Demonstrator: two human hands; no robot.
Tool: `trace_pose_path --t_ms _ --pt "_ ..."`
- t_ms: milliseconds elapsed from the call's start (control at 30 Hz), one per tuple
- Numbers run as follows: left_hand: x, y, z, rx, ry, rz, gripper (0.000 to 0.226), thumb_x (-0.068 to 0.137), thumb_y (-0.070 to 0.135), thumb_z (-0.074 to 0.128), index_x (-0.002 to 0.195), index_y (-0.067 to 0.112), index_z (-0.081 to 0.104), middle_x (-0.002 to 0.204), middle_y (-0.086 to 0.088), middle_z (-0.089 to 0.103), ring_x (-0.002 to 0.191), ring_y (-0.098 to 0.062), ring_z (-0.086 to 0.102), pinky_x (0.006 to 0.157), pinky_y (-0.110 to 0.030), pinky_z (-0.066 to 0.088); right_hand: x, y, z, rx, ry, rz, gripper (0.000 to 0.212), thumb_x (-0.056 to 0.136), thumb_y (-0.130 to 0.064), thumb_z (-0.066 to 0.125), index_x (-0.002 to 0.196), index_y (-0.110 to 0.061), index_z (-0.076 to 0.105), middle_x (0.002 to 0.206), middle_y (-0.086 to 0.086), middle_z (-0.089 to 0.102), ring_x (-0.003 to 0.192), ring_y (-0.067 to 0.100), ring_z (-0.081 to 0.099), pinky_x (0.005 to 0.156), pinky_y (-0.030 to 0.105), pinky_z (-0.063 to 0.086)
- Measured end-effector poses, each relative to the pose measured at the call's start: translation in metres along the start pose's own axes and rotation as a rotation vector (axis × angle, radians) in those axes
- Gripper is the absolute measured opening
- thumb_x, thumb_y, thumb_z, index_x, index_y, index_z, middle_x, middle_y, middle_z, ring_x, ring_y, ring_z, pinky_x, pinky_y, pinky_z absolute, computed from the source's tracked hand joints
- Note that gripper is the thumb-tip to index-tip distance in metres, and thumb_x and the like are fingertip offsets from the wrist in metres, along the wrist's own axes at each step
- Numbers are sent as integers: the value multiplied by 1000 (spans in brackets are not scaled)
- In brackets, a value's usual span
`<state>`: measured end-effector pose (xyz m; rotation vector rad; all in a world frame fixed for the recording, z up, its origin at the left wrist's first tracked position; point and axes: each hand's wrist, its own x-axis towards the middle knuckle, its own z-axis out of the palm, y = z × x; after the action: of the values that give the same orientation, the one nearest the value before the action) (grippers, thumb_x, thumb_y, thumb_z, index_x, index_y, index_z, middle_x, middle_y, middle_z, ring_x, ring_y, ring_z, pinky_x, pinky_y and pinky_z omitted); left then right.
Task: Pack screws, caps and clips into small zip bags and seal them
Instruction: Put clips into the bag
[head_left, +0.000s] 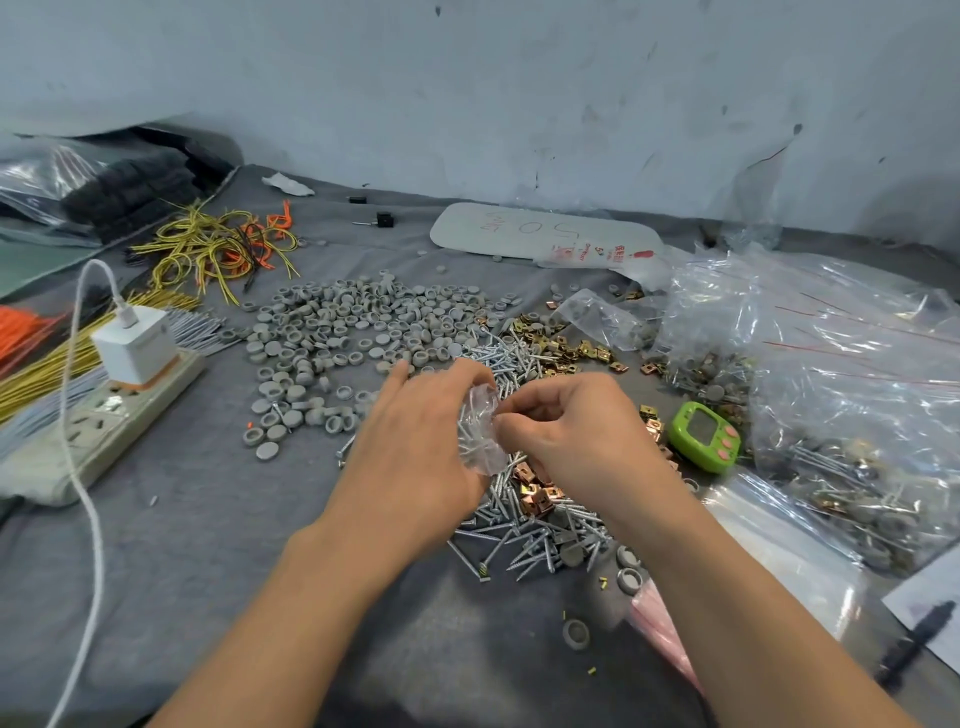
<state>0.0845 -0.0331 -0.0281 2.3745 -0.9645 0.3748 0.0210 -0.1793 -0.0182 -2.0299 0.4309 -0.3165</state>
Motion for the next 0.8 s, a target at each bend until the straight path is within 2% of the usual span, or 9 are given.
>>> trace_pose_path --t_ms 100,200,300,333,400,467,533,700,800 --pt "-1 2 -1 -58 -40 -23 64 72 22 87 119 40 47 102 20 46 108 2 23 119 -35 22 2 -3 8 -59 32 -12 6 84 -26 78 78 -27 81 63 -8 73 46 0 54 45 18 41" --pt "-1 0 0 -90 -54 -27 59 76 23 84 116 41 45 100 19 52 100 3 27 118 -33 21 3 -7 15 -61 14 -18 8 83 -20 78 81 -26 83 64 -8 73 51 1 60 47 17 44" --pt "-1 -3 -1 -152 -57 -62 55 75 23 82 111 44 45 85 19 54 83 13 37 114 -39 34 2 -11 18 87 -26 0 15 85 -10 76 79 -21 83 63 -4 73 52 4 61 50 19 48" --pt "0 -4 -2 -174 -67 -86 55 75 26 82 110 46 44 86 19 56 88 13 44 111 -42 38 2 -11 18 185 -41 19 18 86 -5 74 78 -19 83 61 -4 72 49 3 60 48 17 46" --pt "2 -5 -6 -210 -83 -132 56 75 35 82 111 52 43 96 15 61 101 -5 55 93 -43 51 3 -12 14 374 -83 64 22 90 -2 72 74 -15 80 52 -2 62 40 4 49 41 14 38" --pt "3 -9 -7 -223 -81 -153 60 73 37 82 112 57 42 99 13 63 95 -15 60 70 -32 46 5 -11 9 497 -154 101 24 95 -4 69 75 -14 78 50 2 50 39 8 36 39 17 30" --pt "4 -11 -8 -227 -78 -179 66 70 34 83 112 61 39 101 11 63 86 -10 59 63 -23 40 6 -9 5 575 -212 130 26 97 -5 65 76 -14 77 50 2 46 40 8 31 39 17 26" --pt "2 -8 -8 -215 -59 -198 66 71 37 84 113 61 39 101 11 59 87 -11 58 67 -30 42 5 -9 3 598 -248 159 22 99 -5 62 80 -12 72 50 1 45 38 6 30 38 17 25" --pt "0 -4 -8 -199 -43 -186 64 71 37 85 113 57 41 92 18 55 94 -16 57 72 -36 44 4 -10 1 587 -232 151 20 99 -6 63 82 -11 72 48 0 44 38 7 30 39 17 24"
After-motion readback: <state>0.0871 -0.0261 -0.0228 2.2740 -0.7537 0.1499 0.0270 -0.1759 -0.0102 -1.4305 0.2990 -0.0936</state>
